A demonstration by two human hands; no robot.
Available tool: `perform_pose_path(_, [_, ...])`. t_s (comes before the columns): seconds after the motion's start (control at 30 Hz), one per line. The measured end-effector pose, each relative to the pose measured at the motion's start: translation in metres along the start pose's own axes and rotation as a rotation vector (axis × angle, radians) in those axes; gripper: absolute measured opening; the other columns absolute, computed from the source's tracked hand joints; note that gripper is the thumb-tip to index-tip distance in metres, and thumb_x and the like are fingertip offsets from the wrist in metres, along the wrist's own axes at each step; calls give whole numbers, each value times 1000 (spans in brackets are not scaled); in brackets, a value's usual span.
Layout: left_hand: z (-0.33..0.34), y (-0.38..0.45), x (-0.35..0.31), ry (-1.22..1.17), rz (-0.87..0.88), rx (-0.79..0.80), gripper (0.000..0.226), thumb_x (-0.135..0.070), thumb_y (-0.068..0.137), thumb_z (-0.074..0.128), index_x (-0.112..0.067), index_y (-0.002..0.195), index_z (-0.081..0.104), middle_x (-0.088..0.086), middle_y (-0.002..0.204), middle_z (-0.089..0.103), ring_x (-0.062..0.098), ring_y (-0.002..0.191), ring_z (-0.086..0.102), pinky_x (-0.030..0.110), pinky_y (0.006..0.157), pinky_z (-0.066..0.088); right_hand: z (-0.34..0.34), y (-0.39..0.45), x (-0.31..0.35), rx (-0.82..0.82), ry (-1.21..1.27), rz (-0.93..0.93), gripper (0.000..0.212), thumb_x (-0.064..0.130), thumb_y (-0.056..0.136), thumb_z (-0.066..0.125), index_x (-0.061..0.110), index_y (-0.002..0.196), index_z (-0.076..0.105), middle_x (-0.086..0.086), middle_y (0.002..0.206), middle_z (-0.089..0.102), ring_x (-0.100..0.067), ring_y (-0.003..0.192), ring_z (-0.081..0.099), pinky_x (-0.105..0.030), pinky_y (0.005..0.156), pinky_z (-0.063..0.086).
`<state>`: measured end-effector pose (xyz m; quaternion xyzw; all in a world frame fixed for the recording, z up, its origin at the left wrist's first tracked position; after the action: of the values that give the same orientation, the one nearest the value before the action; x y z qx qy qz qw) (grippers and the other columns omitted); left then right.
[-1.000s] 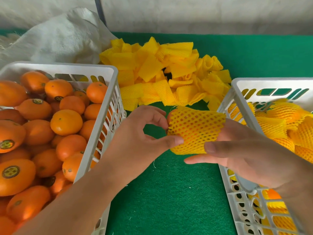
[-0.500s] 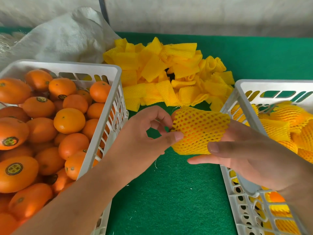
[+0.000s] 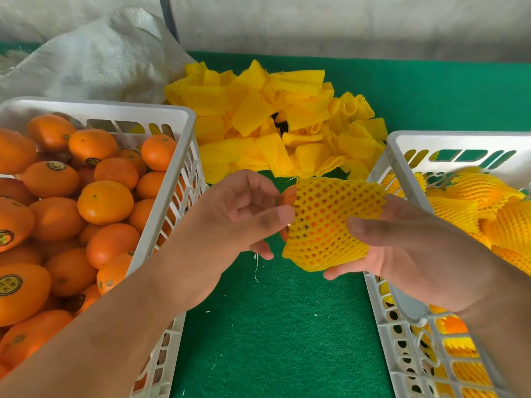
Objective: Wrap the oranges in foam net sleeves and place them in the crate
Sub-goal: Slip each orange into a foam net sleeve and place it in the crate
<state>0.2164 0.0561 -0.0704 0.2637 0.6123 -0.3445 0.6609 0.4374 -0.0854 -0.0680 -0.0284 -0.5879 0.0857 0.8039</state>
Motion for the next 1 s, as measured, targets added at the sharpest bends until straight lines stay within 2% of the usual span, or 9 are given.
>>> perform_pose_path(0.07, [-2,0,-2,-53,-30,45,49,-28,84,78,-12,127,62,7,121,72,23,109,72,44,82,62,5,3,5,107,150,31,39,19,105,61,6,142,59,-20,134,69,-35,117,71,-51,95,59])
perform_pose_path(0.13, [-3,-1,-4,-110,-61,147,56,-25,91,79,-14,142,57,10,138,67,33,125,67,54,95,60,7,4,7,165,211,44,38,16,107,57,6,143,58,-20,134,69,-35,115,72,-48,89,60])
perform_pose_path(0.23, [-3,-3,-6,-122,-81,271,56,-16,94,73,-15,147,56,15,142,65,38,129,64,53,102,57,9,4,7,188,217,51,40,16,106,58,7,145,58,-19,135,68,-35,116,71,-47,88,60])
perform_pose_path(0.4, [-3,-2,-5,-107,-57,327,60,-4,97,65,-12,154,50,16,149,60,40,135,60,60,110,51,8,2,7,131,218,67,43,19,102,66,6,143,60,-21,133,69,-36,113,73,-48,87,60])
perform_pose_path(0.53, [-3,-2,-6,-115,-45,294,61,-12,94,66,-12,154,52,17,149,61,43,134,60,63,109,50,7,1,8,154,269,61,39,14,105,61,5,143,60,-21,131,70,-37,110,74,-47,85,61])
perform_pose_path(0.7, [0,-1,-1,-103,-20,243,52,-11,98,68,-11,150,57,20,144,64,48,129,62,68,105,51,5,1,8,136,244,60,40,12,102,64,7,142,61,-20,132,70,-37,112,73,-47,86,61])
perform_pose_path(0.83, [-1,0,-1,-129,-14,206,48,-17,99,63,-12,147,60,18,141,66,44,128,64,62,101,56,9,3,6,111,144,57,47,6,102,57,11,149,54,-23,145,61,-44,127,65,-50,91,60])
perform_pose_path(0.9, [-1,-1,0,-116,-8,196,45,-18,101,68,-15,145,62,18,139,68,42,127,66,59,99,58,10,3,6,91,123,58,49,7,99,57,13,148,55,-23,145,62,-44,127,65,-50,90,60])
perform_pose_path(1.0, [-1,-2,1,-88,-9,158,48,-22,92,75,-20,139,66,15,133,71,38,122,70,50,94,62,9,2,8,68,119,69,50,7,96,60,12,145,59,-23,141,64,-43,124,67,-51,90,60])
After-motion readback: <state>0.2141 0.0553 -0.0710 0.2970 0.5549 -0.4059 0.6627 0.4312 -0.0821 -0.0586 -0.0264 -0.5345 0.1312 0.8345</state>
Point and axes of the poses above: each hand's wrist, its own y-axis towards the middle knuckle, its own z-axis out of the palm, x = y × z, the point moved 1 cm from there along y, towards the middle knuckle
